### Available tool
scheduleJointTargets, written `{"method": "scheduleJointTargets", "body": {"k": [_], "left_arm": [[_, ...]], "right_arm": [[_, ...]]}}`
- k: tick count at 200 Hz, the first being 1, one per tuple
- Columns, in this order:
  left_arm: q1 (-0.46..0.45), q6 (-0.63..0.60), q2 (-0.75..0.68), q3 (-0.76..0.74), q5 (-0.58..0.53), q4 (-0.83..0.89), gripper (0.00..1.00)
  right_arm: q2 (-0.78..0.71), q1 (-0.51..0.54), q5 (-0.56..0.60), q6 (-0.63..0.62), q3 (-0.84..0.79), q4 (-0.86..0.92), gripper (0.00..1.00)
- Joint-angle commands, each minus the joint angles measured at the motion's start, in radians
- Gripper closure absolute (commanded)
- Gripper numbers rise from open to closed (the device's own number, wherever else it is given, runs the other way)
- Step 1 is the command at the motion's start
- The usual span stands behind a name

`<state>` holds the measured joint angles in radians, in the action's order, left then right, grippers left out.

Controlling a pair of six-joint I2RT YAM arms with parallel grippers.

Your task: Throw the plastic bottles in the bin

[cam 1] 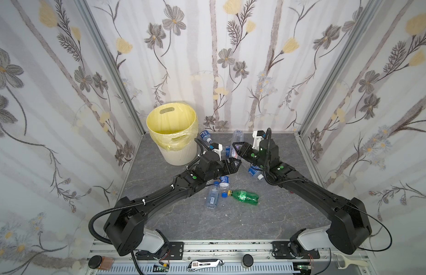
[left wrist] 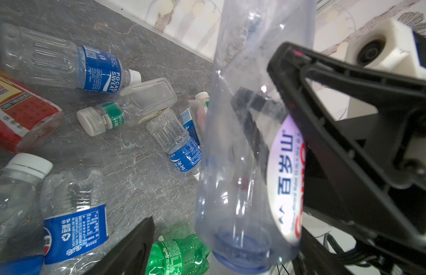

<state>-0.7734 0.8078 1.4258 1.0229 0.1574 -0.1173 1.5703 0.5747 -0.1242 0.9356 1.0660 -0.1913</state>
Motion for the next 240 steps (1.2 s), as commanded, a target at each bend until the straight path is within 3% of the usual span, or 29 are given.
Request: {"method": "scheduleJointTargets", "body": {"k": [1, 93, 155, 240], "left_arm": [[0.009, -0.020, -0.004, 0.007, -0.019, -0.039, 0.15], [0.020, -0.055, 0.036, 0.055, -0.025, -0.041, 0.25], [0.022, -0.075, 0.040, 0.055, -0.031, -0.041, 0.45], [0.065, -0.071, 0.003, 0.005, -0.003, -0.023, 0.50]], "right_arm": [[0.007, 0.001, -0.011, 0.017, 0.006, -0.051, 0.49], [0.018, 0.001, -0.041, 0.029, -0.008, -0.080, 0.49], [0.050, 0.001, -0.053, 0.036, -0.003, -0.087, 0.49], [0.038, -0.003, -0.057, 0.022, 0.017, -0.065, 0.24]]}}
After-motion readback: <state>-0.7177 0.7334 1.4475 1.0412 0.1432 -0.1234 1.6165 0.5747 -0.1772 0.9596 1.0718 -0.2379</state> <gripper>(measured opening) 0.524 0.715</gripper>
